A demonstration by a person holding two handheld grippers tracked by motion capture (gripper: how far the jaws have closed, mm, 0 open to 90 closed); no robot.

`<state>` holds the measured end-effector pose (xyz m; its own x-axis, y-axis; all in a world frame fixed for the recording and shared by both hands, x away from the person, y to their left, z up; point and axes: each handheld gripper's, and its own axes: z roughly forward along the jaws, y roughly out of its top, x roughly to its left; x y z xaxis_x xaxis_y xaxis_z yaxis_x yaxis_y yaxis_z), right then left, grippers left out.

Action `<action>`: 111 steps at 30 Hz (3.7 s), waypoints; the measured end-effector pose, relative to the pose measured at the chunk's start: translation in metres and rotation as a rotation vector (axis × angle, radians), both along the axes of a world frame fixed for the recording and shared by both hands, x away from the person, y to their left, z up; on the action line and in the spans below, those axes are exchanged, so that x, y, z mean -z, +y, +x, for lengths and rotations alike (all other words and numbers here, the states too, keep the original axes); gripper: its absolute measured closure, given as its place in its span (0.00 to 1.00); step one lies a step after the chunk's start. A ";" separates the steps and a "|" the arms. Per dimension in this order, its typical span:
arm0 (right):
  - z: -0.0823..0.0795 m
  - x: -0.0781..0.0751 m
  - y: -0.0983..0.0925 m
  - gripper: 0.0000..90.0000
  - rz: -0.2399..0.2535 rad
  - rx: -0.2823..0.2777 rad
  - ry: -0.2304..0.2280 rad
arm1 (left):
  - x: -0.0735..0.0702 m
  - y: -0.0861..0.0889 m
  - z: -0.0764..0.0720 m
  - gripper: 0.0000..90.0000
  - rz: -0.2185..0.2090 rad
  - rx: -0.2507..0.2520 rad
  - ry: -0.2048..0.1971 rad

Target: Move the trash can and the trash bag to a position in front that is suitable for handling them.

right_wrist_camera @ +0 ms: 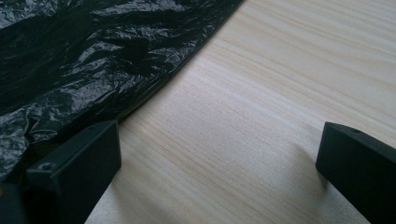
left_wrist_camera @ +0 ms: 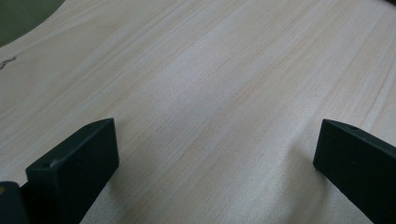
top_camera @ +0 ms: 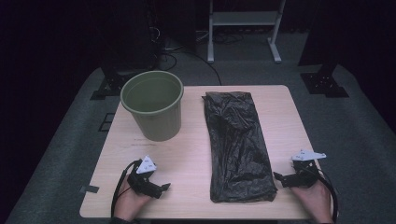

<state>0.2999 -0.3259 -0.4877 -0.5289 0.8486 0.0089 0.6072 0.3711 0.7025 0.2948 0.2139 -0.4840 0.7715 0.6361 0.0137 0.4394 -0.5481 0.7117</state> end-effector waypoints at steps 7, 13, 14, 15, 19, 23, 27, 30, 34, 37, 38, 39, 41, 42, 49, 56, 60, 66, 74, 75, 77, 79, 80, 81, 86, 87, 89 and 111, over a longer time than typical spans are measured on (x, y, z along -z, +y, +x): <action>0.001 -0.001 -0.001 0.00 -0.003 0.003 0.007 | 0.000 0.000 0.000 0.00 -0.002 -0.001 0.000; -0.001 -0.003 -0.001 0.14 0.011 -0.005 -0.010 | 0.000 -0.001 0.001 0.00 -0.002 -0.002 0.000; -0.002 -0.003 -0.001 0.15 0.018 -0.009 -0.013 | 0.000 -0.001 0.001 0.00 -0.003 -0.002 0.000; -0.002 -0.003 -0.001 0.15 0.026 -0.006 -0.011 | 0.000 -0.001 0.001 0.00 -0.002 -0.002 0.000; -0.002 -0.004 -0.003 0.21 0.055 -0.004 -0.003 | 0.000 -0.001 0.001 0.00 -0.002 -0.002 0.000; -0.003 -0.008 -0.004 0.31 0.085 -0.020 -0.009 | 0.000 -0.001 0.001 0.00 -0.002 -0.002 0.000; -0.003 -0.011 -0.001 0.38 0.105 -0.028 0.000 | 0.000 -0.001 0.001 0.00 -0.002 -0.002 0.000; -0.002 -0.012 0.002 0.42 0.117 -0.042 0.003 | 0.000 -0.001 0.001 0.00 -0.002 -0.002 0.000; 0.000 -0.015 0.009 0.42 0.135 -0.060 -0.002 | 0.000 -0.001 0.001 0.00 -0.002 -0.002 0.000; 0.002 -0.016 0.015 0.42 0.142 -0.072 -0.002 | 0.000 -0.001 0.001 0.00 -0.002 -0.002 0.000; 0.002 -0.016 0.017 0.42 0.144 -0.077 -0.003 | 0.000 -0.001 0.001 0.00 -0.002 -0.002 0.000; 0.003 -0.016 0.019 0.42 0.147 -0.081 0.000 | 0.000 -0.001 0.001 0.00 -0.002 -0.002 0.000; 0.004 -0.016 0.022 0.42 0.147 -0.087 0.003 | 0.000 -0.001 0.001 0.00 -0.002 -0.002 0.000; 0.004 -0.016 0.022 0.42 0.147 -0.087 0.003 | 0.000 -0.001 0.001 0.00 -0.002 -0.002 0.000; 0.007 -0.009 0.035 0.48 0.083 -0.097 0.026 | 0.000 -0.001 0.001 0.00 -0.002 -0.002 0.000; 0.002 -0.010 0.037 0.88 0.029 -0.099 -0.014 | 0.000 -0.001 0.001 0.00 -0.002 -0.002 0.000; 0.000 -0.010 0.038 1.00 0.012 -0.116 -0.024 | 0.000 -0.001 0.001 0.00 -0.002 -0.002 0.000; 0.001 -0.010 0.035 1.00 0.002 -0.099 -0.023 | 0.000 -0.001 0.001 0.00 -0.002 -0.002 0.000; -0.001 -0.015 0.010 1.00 0.005 -0.014 -0.025 | 0.000 -0.001 0.001 0.00 -0.002 -0.002 0.000; -0.001 -0.015 0.008 1.00 0.002 -0.006 -0.024 | 0.000 -0.001 0.001 0.00 -0.002 -0.002 0.000; -0.003 -0.016 0.002 1.00 -0.004 0.009 -0.023 | 0.000 -0.001 0.001 0.00 -0.002 -0.002 -0.001; -0.003 -0.016 -0.001 1.00 -0.013 0.020 -0.020 | 0.000 -0.001 0.001 0.00 -0.002 -0.002 0.000; -0.003 -0.016 -0.001 1.00 -0.013 0.020 -0.020 | 0.000 -0.001 0.001 0.00 -0.002 -0.002 0.000; -0.004 -0.015 -0.003 1.00 -0.011 0.026 -0.017 | 0.000 -0.001 0.001 0.00 -0.002 -0.002 0.000; -0.006 -0.014 -0.015 1.00 -0.033 0.061 -0.005 | 0.000 -0.001 0.001 0.00 -0.002 -0.002 0.000; -0.007 -0.014 -0.017 1.00 -0.041 0.073 -0.007 | 0.000 -0.001 0.001 0.00 -0.002 -0.002 0.000; -0.009 -0.014 -0.022 1.00 -0.051 0.087 -0.006 | 0.000 -0.001 0.001 0.00 -0.002 -0.002 -0.001; 0.004 -0.032 0.019 0.37 0.026 0.002 -0.057 | 0.000 -0.001 0.001 0.00 -0.002 -0.002 0.000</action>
